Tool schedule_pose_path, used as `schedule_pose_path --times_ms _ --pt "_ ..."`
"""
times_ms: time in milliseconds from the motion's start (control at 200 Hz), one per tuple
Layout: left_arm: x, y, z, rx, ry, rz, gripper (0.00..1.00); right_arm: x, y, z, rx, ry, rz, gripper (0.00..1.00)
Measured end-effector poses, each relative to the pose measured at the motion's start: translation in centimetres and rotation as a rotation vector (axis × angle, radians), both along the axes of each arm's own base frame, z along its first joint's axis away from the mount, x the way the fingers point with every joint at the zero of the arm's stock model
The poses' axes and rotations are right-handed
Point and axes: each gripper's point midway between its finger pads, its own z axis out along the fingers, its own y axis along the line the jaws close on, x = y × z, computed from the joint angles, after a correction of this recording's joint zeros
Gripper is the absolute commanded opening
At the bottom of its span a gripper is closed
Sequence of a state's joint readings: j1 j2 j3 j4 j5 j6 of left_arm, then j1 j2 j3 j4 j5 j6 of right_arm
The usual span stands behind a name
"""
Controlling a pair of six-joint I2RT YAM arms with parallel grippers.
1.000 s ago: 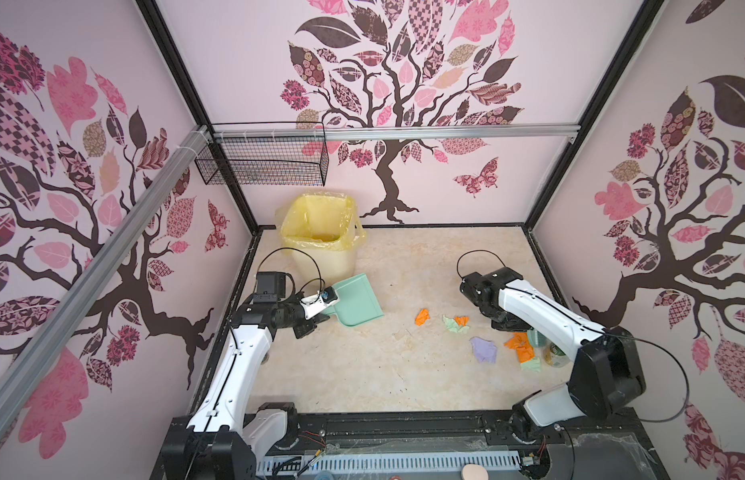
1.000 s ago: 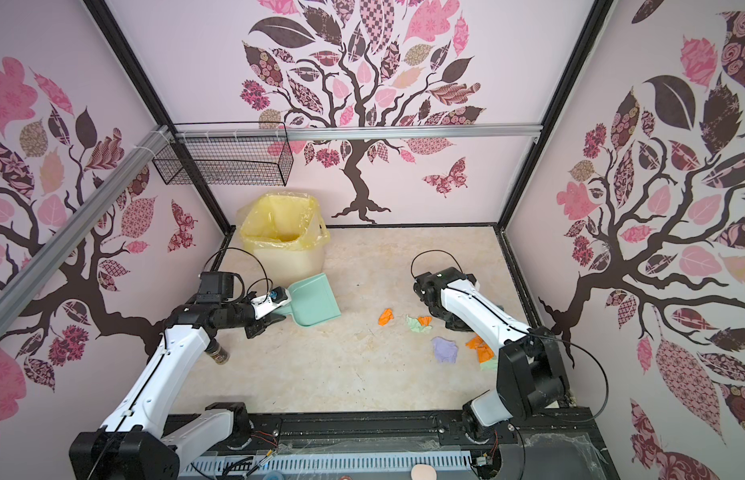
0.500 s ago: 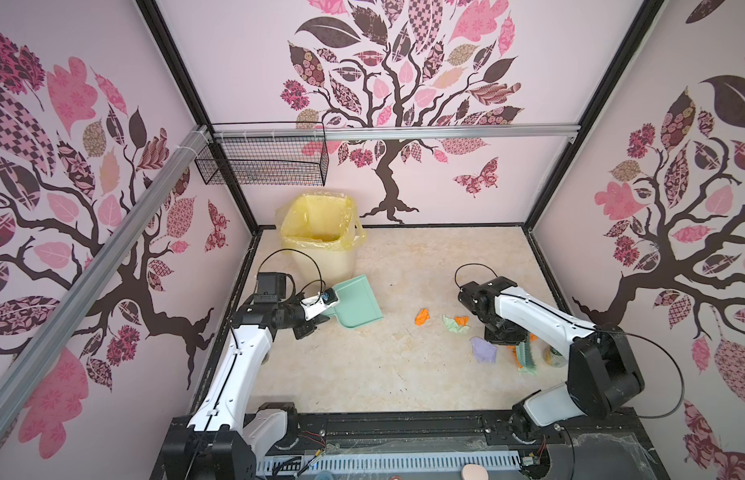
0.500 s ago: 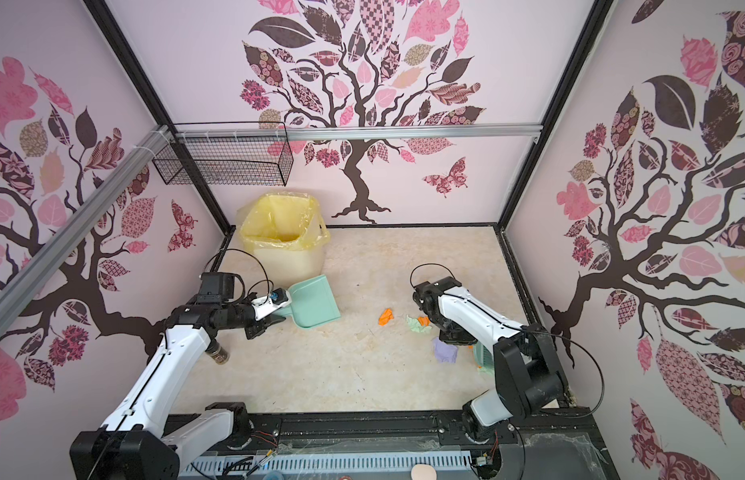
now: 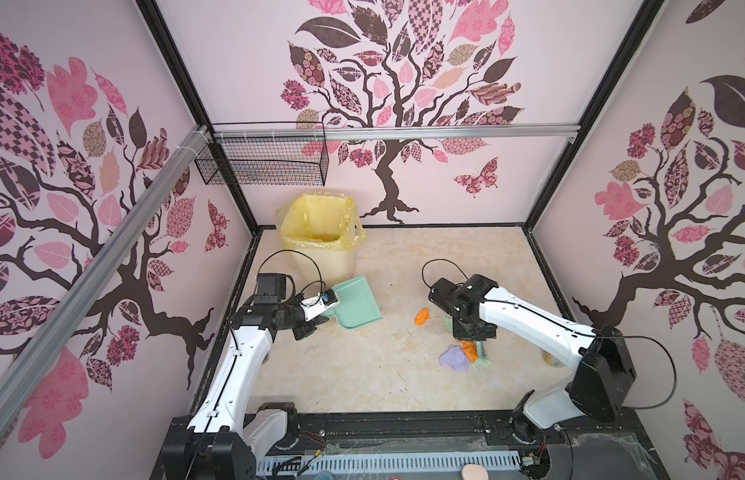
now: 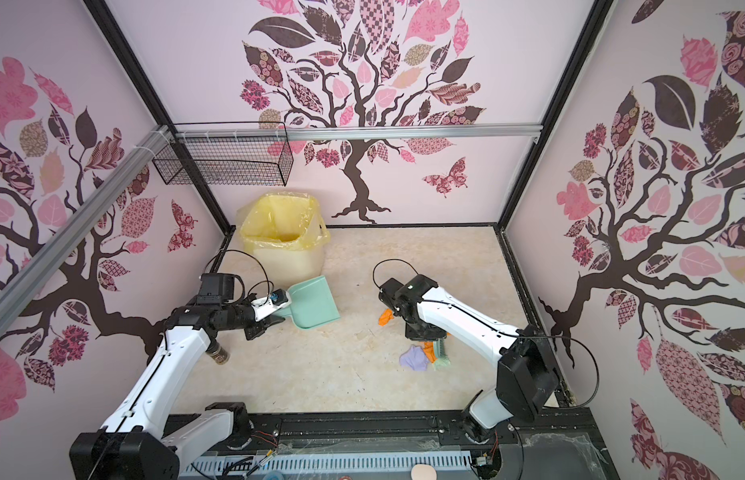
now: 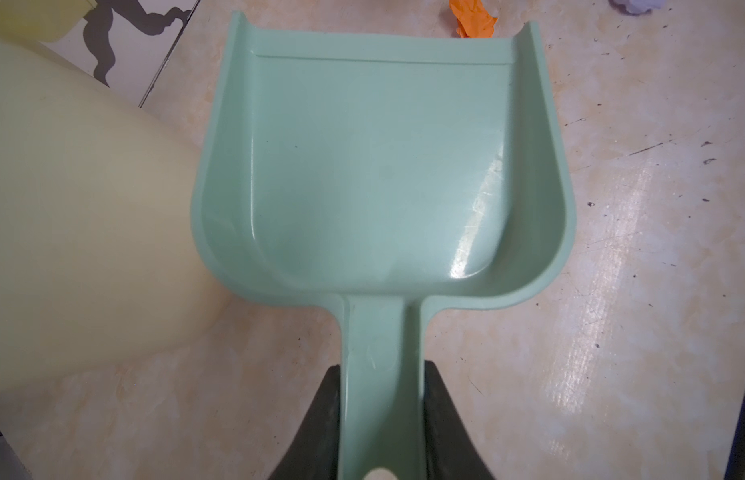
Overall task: Sweep away the paper scraps from the table
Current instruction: 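Sweep the scraps near the can toward the table center with the broom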
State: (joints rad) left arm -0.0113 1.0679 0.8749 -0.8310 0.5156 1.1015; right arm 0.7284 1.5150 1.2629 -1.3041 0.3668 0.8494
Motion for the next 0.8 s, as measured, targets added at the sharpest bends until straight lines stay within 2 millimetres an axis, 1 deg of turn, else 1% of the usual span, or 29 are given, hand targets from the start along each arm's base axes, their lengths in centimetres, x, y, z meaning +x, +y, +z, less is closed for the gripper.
schedule_pose_path --times_ms 85,190,290,385,475,565,610,690,745,800 --pt "-0.1 0.0 -0.2 0.001 0.005 0.001 0.0 1.0 1.1 1.5 0.048 -0.045 -0.003 0.0" --pt "-0.2 0.0 -0.2 0.002 0.003 0.003 0.0 2.1 1.9 3.5 0.088 -0.103 -0.011 0.0" --pt "-0.2 0.0 -0.1 0.002 0.0 0.003 0.0 2.6 1.8 5.4 0.092 -0.138 -0.016 0.0" --pt "-0.3 0.1 -0.3 0.003 0.003 0.003 0.0 2.6 1.0 6.7 0.072 -0.173 -0.013 0.0" --pt "-0.3 0.1 -0.3 0.005 0.006 0.004 0.0 2.2 -0.9 7.3 0.045 -0.18 -0.022 0.0" --pt "-0.3 0.1 -0.3 0.005 0.006 0.005 0.0 2.2 -4.7 7.2 -0.023 -0.184 -0.085 0.0" --pt "-0.3 0.1 -0.3 0.005 0.006 0.005 0.0 2.0 -6.8 6.7 -0.078 -0.169 -0.121 0.0" --pt "-0.3 0.1 -0.4 0.005 0.006 0.005 0.0 1.8 -10.1 5.8 -0.187 -0.135 -0.166 0.0" --pt "-0.3 0.1 -0.4 0.005 0.008 0.005 0.0 1.5 -11.5 5.1 -0.247 -0.106 -0.176 0.0" --pt "-0.4 0.1 -0.5 0.005 0.011 0.005 0.0 1.7 -12.3 4.3 -0.282 -0.086 -0.17 0.0"
